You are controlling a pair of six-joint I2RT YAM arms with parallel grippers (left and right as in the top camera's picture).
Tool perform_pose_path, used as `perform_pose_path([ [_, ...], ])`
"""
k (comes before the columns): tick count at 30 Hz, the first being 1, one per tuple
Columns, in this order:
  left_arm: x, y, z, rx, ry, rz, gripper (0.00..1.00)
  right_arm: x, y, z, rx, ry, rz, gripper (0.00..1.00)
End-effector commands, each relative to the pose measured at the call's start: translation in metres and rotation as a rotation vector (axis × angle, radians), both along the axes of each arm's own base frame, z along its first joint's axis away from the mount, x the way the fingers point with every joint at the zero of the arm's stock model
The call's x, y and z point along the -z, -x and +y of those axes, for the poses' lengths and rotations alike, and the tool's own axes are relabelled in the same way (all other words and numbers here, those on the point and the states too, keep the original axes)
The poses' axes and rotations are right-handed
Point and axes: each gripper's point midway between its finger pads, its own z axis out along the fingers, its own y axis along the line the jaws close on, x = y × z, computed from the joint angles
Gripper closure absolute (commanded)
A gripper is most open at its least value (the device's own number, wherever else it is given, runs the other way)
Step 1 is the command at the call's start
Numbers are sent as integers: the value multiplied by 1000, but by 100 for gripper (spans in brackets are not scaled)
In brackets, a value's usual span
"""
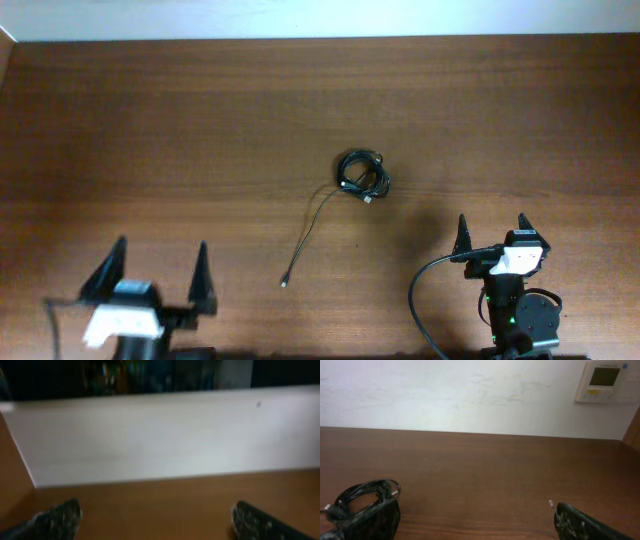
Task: Untangle cables
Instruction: 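Move the left gripper up and over the coiled black cable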
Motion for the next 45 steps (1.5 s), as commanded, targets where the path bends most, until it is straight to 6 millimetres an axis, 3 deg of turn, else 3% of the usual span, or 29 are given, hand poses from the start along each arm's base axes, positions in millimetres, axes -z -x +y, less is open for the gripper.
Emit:
perform_pose_path([
  [1, -61, 30, -10, 54, 26, 33, 1, 3, 0, -5, 27, -10, 8, 2],
  [5, -98, 40, -18, 101, 33, 190, 1, 3, 0, -5, 27, -10, 8, 2],
  [9, -110, 31, -28, 161, 54, 399, 1, 3, 0, -5, 27, -10, 8, 1],
  [14, -96, -7, -48, 274, 120, 696, 1, 3, 0, -5, 27, -10, 8, 2],
  [18, -84, -42, -80, 474, 220, 824, 1, 3, 0, -5, 27, -10, 8, 2],
  [21, -66, -74, -82, 482, 254, 922, 1, 3, 0, -5, 27, -10, 8, 2],
  [22, -60, -82, -82, 481, 262, 950, 12, 3, 0, -5, 27, -10, 8, 2],
  [23, -53, -92, -83, 484, 276, 984, 92, 3, 0, -5, 27, -10, 8, 2],
  [24, -46, -99, -83, 477, 306, 1019, 100, 3, 0, -5, 27, -10, 8, 2],
  [27, -18, -121, -92, 466, 374, 1153, 100, 3, 0, -5, 27, -10, 8, 2],
  [32, 33, -135, -115, 485, 331, 1336, 100, 3, 0, -5, 27, -10, 8, 2],
  [43, 89, -174, -149, 542, 280, 1420, 100, 3, 0, -5, 27, -10, 8, 2],
  [45, 99, -178, -153, 540, 271, 1436, 94, 3, 0, -5, 27, -10, 8, 2],
])
